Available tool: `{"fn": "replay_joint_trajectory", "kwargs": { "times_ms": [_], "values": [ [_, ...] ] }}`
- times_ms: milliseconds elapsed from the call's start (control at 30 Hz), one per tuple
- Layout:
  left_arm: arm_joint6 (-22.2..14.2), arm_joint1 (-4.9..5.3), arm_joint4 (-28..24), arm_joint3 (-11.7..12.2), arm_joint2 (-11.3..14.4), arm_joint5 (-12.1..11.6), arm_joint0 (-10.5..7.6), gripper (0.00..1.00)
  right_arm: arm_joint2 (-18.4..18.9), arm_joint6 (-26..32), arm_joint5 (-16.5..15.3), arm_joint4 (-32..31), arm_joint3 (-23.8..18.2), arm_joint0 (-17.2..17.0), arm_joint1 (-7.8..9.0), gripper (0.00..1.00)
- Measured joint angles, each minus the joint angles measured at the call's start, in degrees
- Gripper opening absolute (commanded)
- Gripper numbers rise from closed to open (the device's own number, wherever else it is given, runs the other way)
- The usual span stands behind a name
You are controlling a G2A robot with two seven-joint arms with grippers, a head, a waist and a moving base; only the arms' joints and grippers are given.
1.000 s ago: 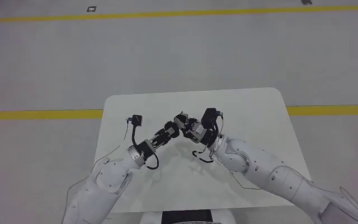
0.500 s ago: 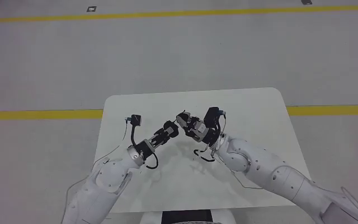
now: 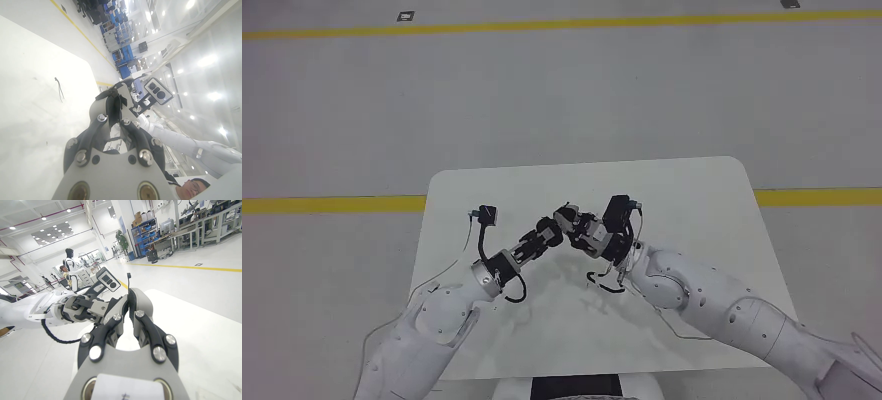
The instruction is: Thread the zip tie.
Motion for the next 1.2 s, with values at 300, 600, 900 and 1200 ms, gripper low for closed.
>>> {"fn": "replay_joint_trajectory", "kwargs": {
  "times_ms": [300,600,900,1200],
  "values": [
    [0.26,0.09,-0.02,-0.14,-0.44,0.00,0.28,0.00,-0.71,-1.44,0.00,0.18,0.26,0.58,0.32,0.45],
    [0.17,0.11,-0.12,0.05,-0.44,0.00,0.27,0.00,-0.79,-2.52,0.00,0.06,0.48,0.86,0.62,0.50],
    [-0.55,0.05,-3.80,-0.03,-0.52,0.00,0.33,0.00,0.57,-5.72,0.00,-2.72,0.99,0.30,1.49,1.00],
    [-4.85,0.24,-12.61,-0.09,-3.00,0.00,0.97,0.00,4.63,-12.67,0.00,-11.11,3.06,-2.72,3.58,1.00]
  ]
}}
